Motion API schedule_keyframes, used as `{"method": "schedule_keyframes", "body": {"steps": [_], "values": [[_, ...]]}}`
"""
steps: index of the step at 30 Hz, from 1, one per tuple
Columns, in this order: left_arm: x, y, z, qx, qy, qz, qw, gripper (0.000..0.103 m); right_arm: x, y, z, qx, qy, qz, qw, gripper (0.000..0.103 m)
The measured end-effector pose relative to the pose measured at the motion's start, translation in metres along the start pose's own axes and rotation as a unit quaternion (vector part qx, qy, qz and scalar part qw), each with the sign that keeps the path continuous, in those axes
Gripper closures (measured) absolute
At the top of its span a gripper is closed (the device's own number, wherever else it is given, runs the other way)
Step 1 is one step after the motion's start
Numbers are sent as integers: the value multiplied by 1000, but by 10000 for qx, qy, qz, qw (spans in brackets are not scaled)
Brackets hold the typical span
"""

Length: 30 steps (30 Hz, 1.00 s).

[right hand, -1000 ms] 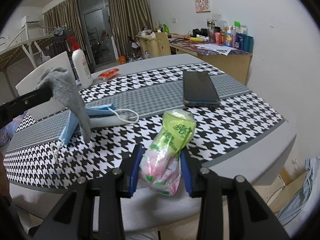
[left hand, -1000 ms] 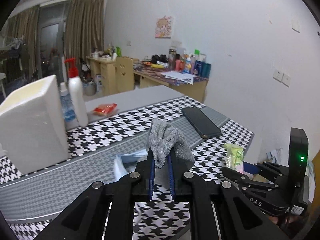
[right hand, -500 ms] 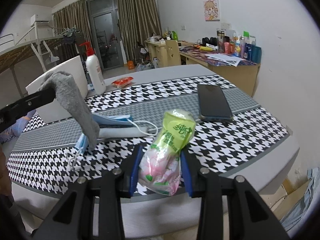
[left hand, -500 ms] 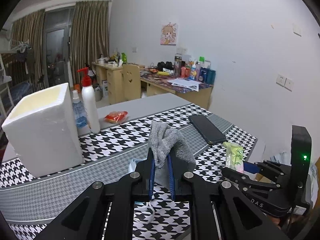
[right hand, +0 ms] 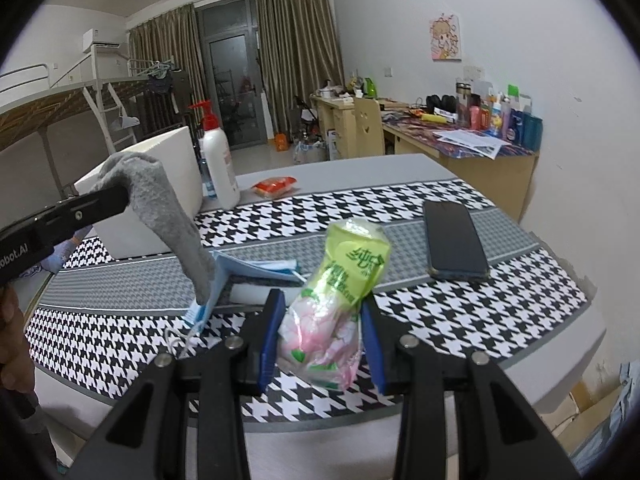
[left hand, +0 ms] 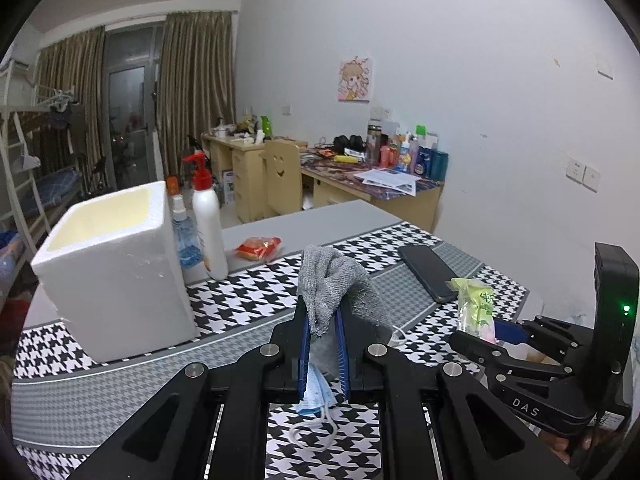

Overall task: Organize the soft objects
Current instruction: 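Lift the grey cloth with the left gripper while the right gripper lifts the snack bag, then carry the grey cloth and snack bag over the white foam box with both grippers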

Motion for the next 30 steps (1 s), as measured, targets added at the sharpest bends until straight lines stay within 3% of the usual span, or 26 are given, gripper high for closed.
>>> {"method": "schedule_keyframes", "body": {"steps": [30], "values": [[-34, 18, -69, -368, 945, 349, 9942, 90, 6, 43, -67, -639, 646, 325, 9953, 61]]}}
Point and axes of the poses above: each gripper's, at about its wrist camera, not at the fingertips, and x roughly the way its jaws point, z to its right, y to its top, the point moved 8 cm from there along x, roughly the way its jaws point, and after that the axes turned 1 degree about -x, right-handed, at the moved point
